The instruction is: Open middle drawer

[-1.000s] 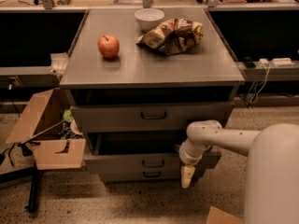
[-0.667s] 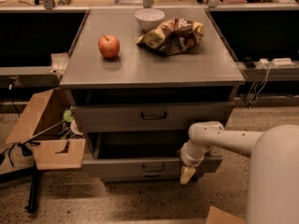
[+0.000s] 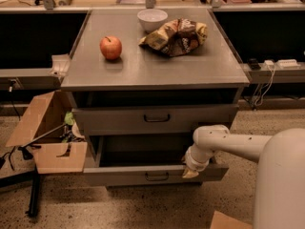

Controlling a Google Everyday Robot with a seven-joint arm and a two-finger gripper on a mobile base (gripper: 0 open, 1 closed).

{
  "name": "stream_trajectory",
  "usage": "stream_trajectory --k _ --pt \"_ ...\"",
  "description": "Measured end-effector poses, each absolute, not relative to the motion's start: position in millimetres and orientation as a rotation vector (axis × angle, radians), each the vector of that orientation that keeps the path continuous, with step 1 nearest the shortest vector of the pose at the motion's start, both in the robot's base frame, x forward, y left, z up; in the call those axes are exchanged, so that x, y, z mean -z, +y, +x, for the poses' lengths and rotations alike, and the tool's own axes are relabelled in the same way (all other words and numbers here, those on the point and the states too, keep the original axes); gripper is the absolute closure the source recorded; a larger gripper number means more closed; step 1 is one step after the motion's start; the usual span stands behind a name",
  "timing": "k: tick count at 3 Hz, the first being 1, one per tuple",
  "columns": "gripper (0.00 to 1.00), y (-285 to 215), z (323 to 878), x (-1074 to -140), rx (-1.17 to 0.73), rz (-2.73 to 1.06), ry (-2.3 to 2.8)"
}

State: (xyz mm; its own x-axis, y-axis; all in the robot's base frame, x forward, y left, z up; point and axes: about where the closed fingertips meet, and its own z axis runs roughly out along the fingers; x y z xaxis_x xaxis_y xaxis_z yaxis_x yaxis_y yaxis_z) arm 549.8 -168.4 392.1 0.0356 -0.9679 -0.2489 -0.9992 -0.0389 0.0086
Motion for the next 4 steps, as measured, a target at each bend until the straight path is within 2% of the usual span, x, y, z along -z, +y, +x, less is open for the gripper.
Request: stream_trajectory --k 1,2,3,4 --pt "0.95 -169.0 543.4 -392.9 -0.274 -2.13 2.052" --pt "1.0 -169.4 533.5 -392.7 -0.274 -2.126 2.049" --pt "0.85 -169.4 533.5 -392.6 -0.274 -2.126 2.049" --pt "0.62 -169.4 533.5 -392.6 -0.274 -2.126 2.049"
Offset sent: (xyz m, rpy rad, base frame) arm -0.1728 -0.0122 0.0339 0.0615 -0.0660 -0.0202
